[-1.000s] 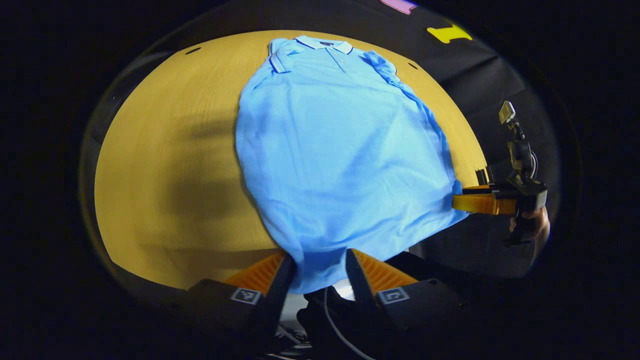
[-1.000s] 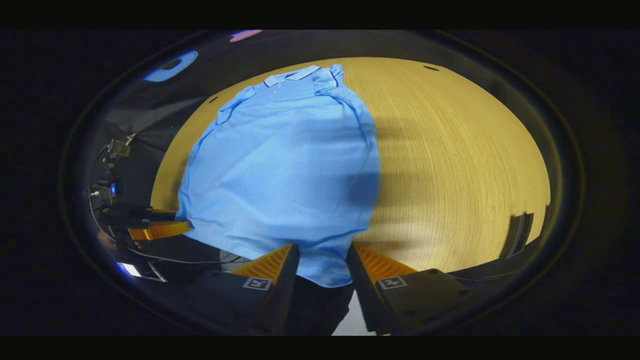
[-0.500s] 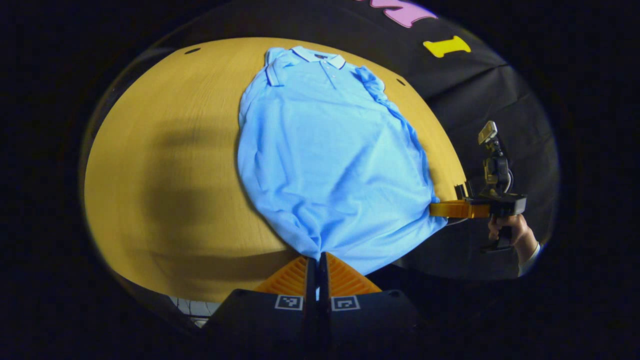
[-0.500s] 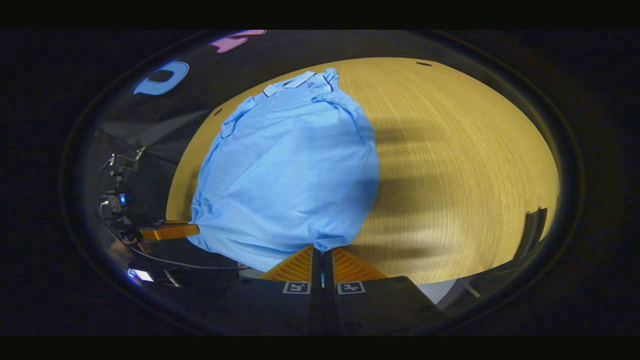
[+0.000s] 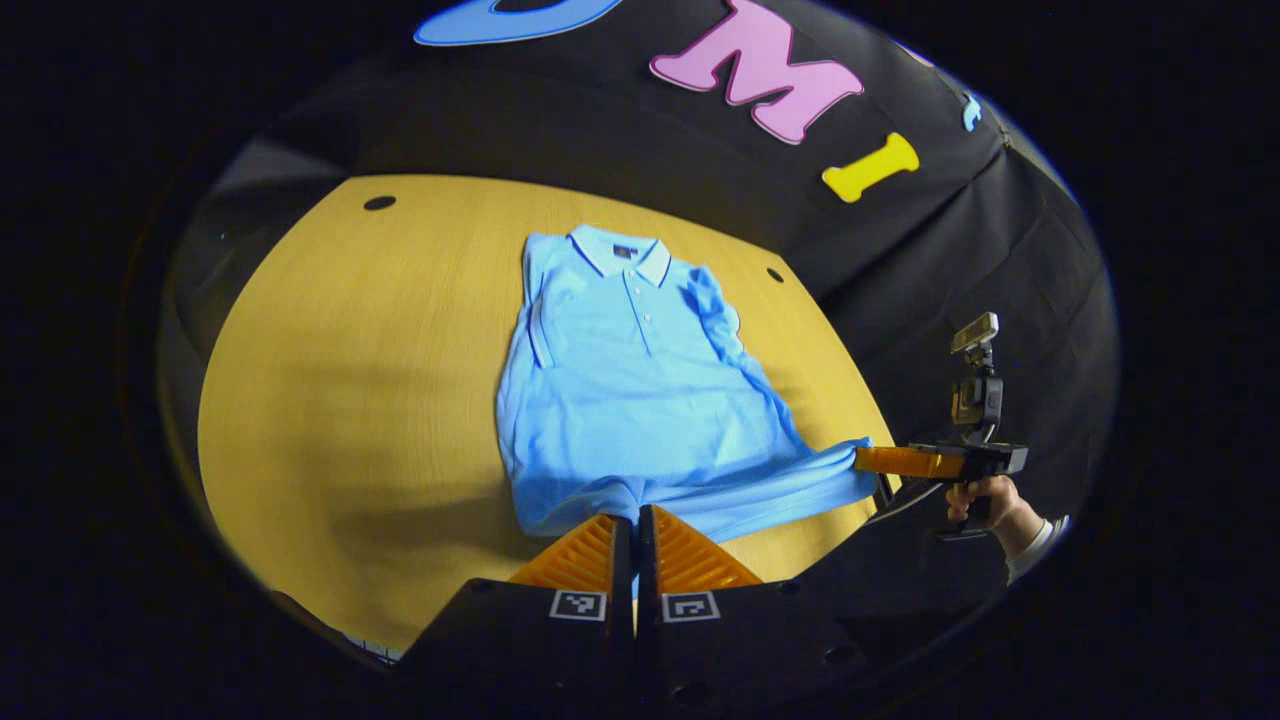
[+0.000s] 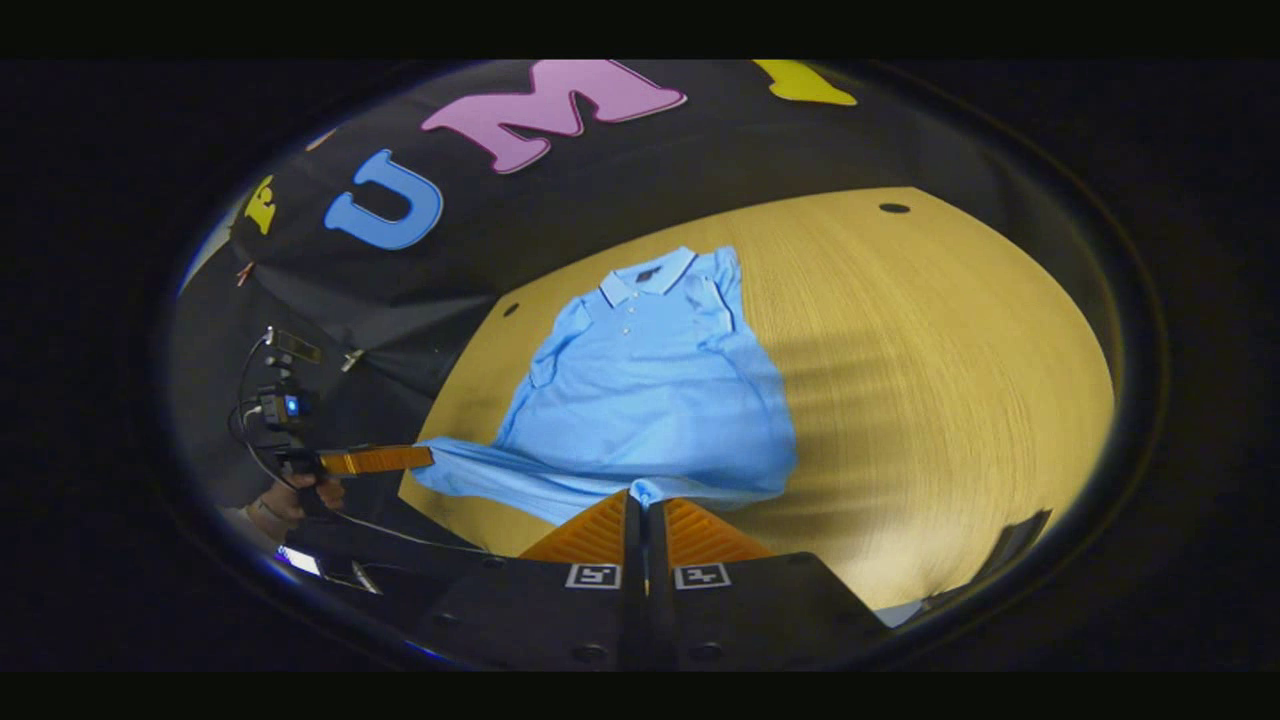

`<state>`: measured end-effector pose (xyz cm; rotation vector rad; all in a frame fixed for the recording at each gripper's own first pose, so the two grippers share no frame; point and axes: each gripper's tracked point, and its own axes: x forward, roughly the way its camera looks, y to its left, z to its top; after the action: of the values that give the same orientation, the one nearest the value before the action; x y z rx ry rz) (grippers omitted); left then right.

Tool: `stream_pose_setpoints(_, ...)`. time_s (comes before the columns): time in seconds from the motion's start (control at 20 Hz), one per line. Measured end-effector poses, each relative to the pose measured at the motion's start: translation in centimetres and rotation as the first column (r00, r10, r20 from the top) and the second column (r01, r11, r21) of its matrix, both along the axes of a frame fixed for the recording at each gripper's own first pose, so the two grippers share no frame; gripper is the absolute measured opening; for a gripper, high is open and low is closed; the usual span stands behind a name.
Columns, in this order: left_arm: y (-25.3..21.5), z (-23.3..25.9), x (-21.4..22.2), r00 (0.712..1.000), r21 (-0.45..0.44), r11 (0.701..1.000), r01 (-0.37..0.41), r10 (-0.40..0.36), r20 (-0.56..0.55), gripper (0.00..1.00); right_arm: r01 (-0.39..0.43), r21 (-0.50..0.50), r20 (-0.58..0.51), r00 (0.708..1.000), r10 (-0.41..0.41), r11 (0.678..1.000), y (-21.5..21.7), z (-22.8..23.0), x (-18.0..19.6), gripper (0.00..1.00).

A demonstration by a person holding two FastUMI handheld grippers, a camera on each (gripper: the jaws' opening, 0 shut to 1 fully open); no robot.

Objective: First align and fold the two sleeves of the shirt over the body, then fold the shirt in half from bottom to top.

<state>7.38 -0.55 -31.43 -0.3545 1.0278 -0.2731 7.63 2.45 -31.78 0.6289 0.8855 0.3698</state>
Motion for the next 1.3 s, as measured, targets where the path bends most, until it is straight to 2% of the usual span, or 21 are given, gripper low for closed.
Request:
stream_pose_setpoints(0.05,0.3,0.5,1.6,1.0,0.007,1.0,-0.008,0.008,0.023,0.06,0.005,-0.012,0.036,0.999,-0.004,1.0,-0.5,0.9,1.9,0.1)
stream_pose_setpoints(0.15,1.0,1.8,5.3,0.997,0.02,1.0,-0.025,0.023,0.068,0.06,0.022,-0.038,0.116,0.993,-0.017,0.999,-1.4,2.6,6.2,0.0)
stream_pose_setpoints(0.2,1.4,2.3,7.5,0.995,0.026,0.999,-0.037,0.035,0.093,0.06,0.031,-0.047,0.143,0.989,-0.024,0.998,-1.9,3.3,8.5,0.05)
stream_pose_setpoints(0.25,1.8,2.7,9.8,0.992,0.031,0.998,-0.058,0.054,0.114,0.06,0.043,-0.046,0.168,0.985,-0.035,0.998,-2.2,4.0,10.8,0.0)
stream_pose_setpoints(0.3,2.2,3.1,12.2,0.988,0.038,0.996,-0.081,0.076,0.132,0.06,0.054,-0.047,0.188,0.981,-0.044,0.997,-2.5,4.4,13.3,0.05)
stream_pose_setpoints(0.35,2.6,3.2,14.5,0.985,0.049,0.994,-0.1,0.091,0.148,0.11,0.065,-0.061,0.202,0.978,-0.051,0.996,-2.7,4.2,15.9,0.04)
stream_pose_setpoints(0.45,3.4,2.9,19.4,0.978,0.082,0.989,-0.12,0.103,0.182,0.06,0.076,-0.112,0.242,0.969,-0.047,0.991,-3.3,3.9,20.8,0.05)
stream_pose_setpoints(0.5,3.9,2.4,21.7,0.975,0.1,0.985,-0.139,0.118,0.19,0.06,0.08,-0.131,0.262,0.964,-0.043,0.988,-3.4,3.7,23.4,0.05)
stream_pose_setpoints(0.55,4.2,1.0,23.9,0.974,0.111,0.98,-0.163,0.142,0.179,0.06,0.086,-0.149,0.271,0.962,-0.043,0.985,-3.4,3.0,25.9,0.0)
stream_pose_setpoints(0.6,4.5,-0.3,26.1,0.971,0.116,0.975,-0.189,0.169,0.168,0.06,0.092,-0.165,0.271,0.962,-0.045,0.982,-3.4,2.2,28.2,0.04)
stream_pose_setpoints(0.7,5.4,-3.3,29.5,0.969,0.135,0.966,-0.22,0.2,0.148,0.06,0.093,-0.196,0.251,0.967,-0.041,0.976,-3.1,-0.5,32.1,0.05)
stream_pose_setpoints(0.75,5.8,-5.4,30.6,0.97,0.157,0.961,-0.226,0.209,0.122,0.06,0.086,-0.226,0.236,0.971,-0.031,0.97,-3.0,-2.3,33.7,0.0)
stream_pose_setpoints(0.8,6.2,-7.1,31.5,0.971,0.178,0.956,-0.232,0.218,0.097,0.06,0.072,-0.256,0.222,0.975,-0.013,0.964,-2.7,-3.9,34.8,0.1)
stream_pose_setpoints(0.9,6.5,-10.4,32.1,0.971,0.229,0.944,-0.237,0.233,0.047,0.06,0.043,-0.299,0.183,0.983,0.013,0.953,-2.2,-7.3,36.4,0.0)
stream_pose_setpoints(1.0,6.8,-12.6,32.2,0.971,0.264,0.936,-0.234,0.237,0.023,0.06,0.039,-0.309,0.125,0.992,0.0,0.95,-1.1,-10.4,37.2,0.1)
stream_pose_setpoints(1.05,6.9,-12.9,32.3,0.969,0.278,0.93,-0.242,0.247,0.015,0.11,0.039,-0.3,0.095,0.995,-0.011,0.953,-0.9,-11.6,37.1,0.05)
stream_pose_setpoints(1.1,7.4,-13.1,32.6,0.966,0.303,0.919,-0.252,0.259,0.017,0.06,0.038,-0.287,0.077,0.997,-0.016,0.957,-0.6,-12.5,37.4,0.05)
stream_pose_setpoints(1.15,8.0,-13.8,32.7,0.965,0.325,0.911,-0.252,0.263,0.012,0.07,0.038,-0.292,0.073,0.997,-0.017,0.956,-0.9,-12.9,37.4,0.0)
stream_pose_setpoints(1.2,8.5,-14.2,32.8,0.964,0.351,0.902,-0.251,0.265,0.009,0.15,0.038,-0.3,0.083,0.996,-0.014,0.953,-1.1,-13.0,37.6,0.06)
stream_pose_setpoints(1.25,9.0,-14.9,32.9,0.964,0.373,0.893,-0.251,0.267,0.01,0.11,0.038,-0.305,0.098,0.995,-0.008,0.952,-1.4,-12.9,37.7,0.12)
stream_pose_setpoints(1.3,9.6,-14.8,32.8,0.961,0.4,0.879,-0.258,0.276,0.014,0.41,0.038,-0.312,0.105,0.994,-0.005,0.95,-1.7,-12.5,37.6,0.32)
